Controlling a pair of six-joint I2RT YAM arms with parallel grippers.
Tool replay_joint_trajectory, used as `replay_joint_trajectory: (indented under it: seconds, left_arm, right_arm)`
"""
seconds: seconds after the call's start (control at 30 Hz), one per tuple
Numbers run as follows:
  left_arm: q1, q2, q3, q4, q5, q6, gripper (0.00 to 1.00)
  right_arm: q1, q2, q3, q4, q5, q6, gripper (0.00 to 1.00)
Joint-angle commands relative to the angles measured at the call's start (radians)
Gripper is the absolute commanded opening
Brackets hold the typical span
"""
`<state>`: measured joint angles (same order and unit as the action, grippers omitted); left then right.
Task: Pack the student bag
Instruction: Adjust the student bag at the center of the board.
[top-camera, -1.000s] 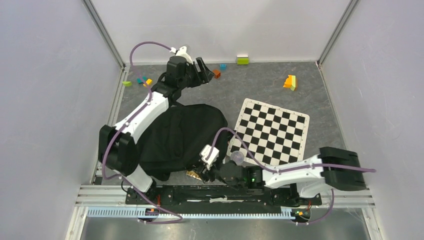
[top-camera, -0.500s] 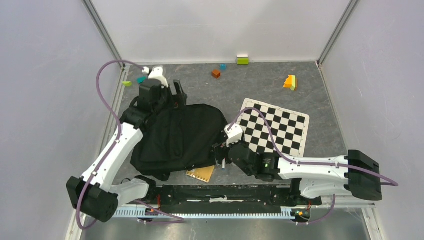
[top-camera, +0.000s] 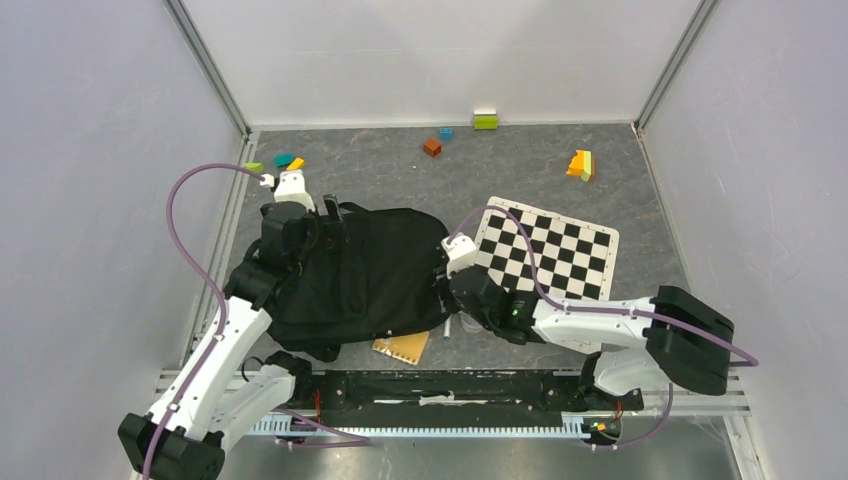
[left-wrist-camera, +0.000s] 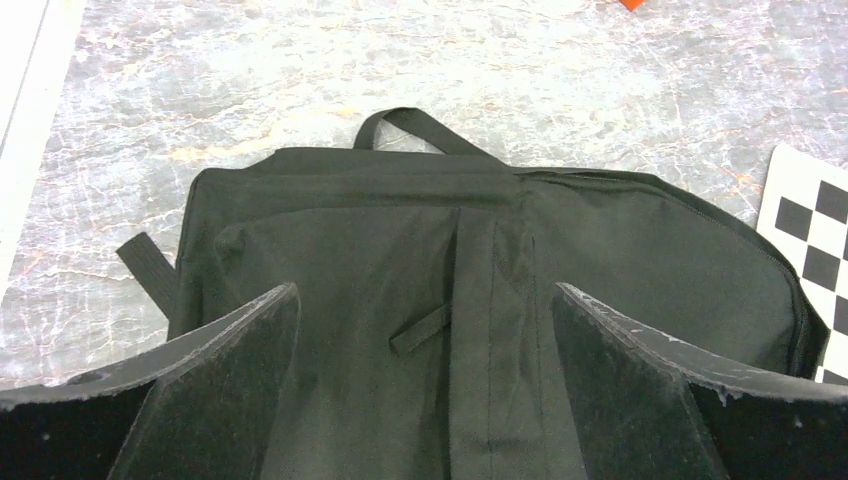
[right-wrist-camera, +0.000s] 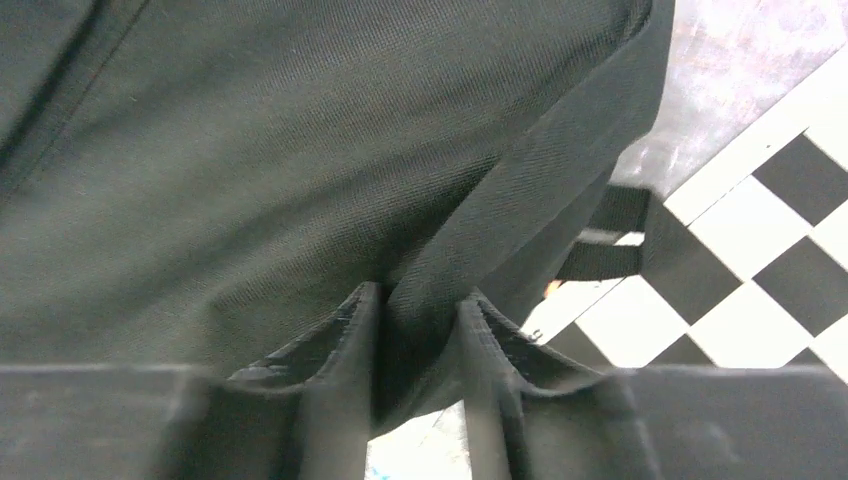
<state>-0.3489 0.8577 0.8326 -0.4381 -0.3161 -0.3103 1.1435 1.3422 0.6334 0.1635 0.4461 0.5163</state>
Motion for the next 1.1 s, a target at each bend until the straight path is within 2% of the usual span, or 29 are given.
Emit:
replay_joint_trajectory:
  seconds: [0.0, 0.03, 0.07, 0.27, 0.43, 0.47, 0.5, 0.53, 0.57, 0.63, 0.77, 0.9, 1.07]
  left_arm:
    - [0.002, -0.024, -0.013, 0.050, -0.061, 0.057, 1.00]
    - [0.001, -0.030, -0.014, 0.051, -0.063, 0.057, 1.00]
    - [0.001, -0.036, -0.017, 0.056, -0.063, 0.058, 1.00]
    - [0.001, -0.051, -0.026, 0.076, -0.028, 0.073, 1.00]
    - [0.001, -0.036, -0.007, 0.046, -0.005, 0.045, 1.00]
    - [0.001, -0.037, -0.006, 0.038, -0.002, 0.038, 1.00]
    - [0.001, -0.039, -0.003, 0.027, -0.001, 0.026, 1.00]
    - [0.002, -0.038, 0.000, 0.009, 0.002, 0.015, 1.00]
    - [0.003, -0.035, 0.003, -0.012, 0.010, 0.003, 1.00]
    - [0.009, -0.020, 0.003, -0.058, 0.019, -0.024, 1.00]
    - [0.051, 0.017, -0.016, -0.119, 0.031, -0.076, 1.00]
    - [0.147, 0.030, -0.024, -0.127, 0.113, -0.104, 1.00]
    - [0.293, 0.109, 0.019, -0.186, 0.212, -0.043, 1.00]
  right_arm:
    - [-0.056, 0.040, 0.079, 0.054, -0.020, -0.096, 0.20]
    - [-0.068, 0.046, 0.097, 0.054, -0.005, -0.134, 0.07]
    - [-0.084, 0.053, 0.120, 0.058, 0.010, -0.174, 0.00]
    - [-0.252, 0.218, 0.394, 0.032, 0.010, -0.461, 0.00]
    - [-0.418, 0.456, 0.714, -0.019, -0.133, -0.508, 0.00]
    - [-0.439, 0.499, 0.808, -0.053, -0.162, -0.507, 0.09]
    - [-0.451, 0.547, 0.879, -0.100, -0.197, -0.527, 0.22]
    - [-0.462, 0.581, 0.956, -0.144, -0.227, -0.542, 0.43]
    - [-0.462, 0.599, 1.006, -0.175, -0.242, -0.546, 0.56]
    - [-0.463, 0.596, 1.049, -0.216, -0.291, -0.546, 0.69]
    - [-0.455, 0.484, 0.917, -0.178, -0.406, -0.427, 0.78]
    - [-0.397, 0.369, 0.767, -0.140, -0.480, -0.299, 0.78]
    - [-0.249, 0.304, 0.654, -0.089, -0.459, -0.155, 0.74]
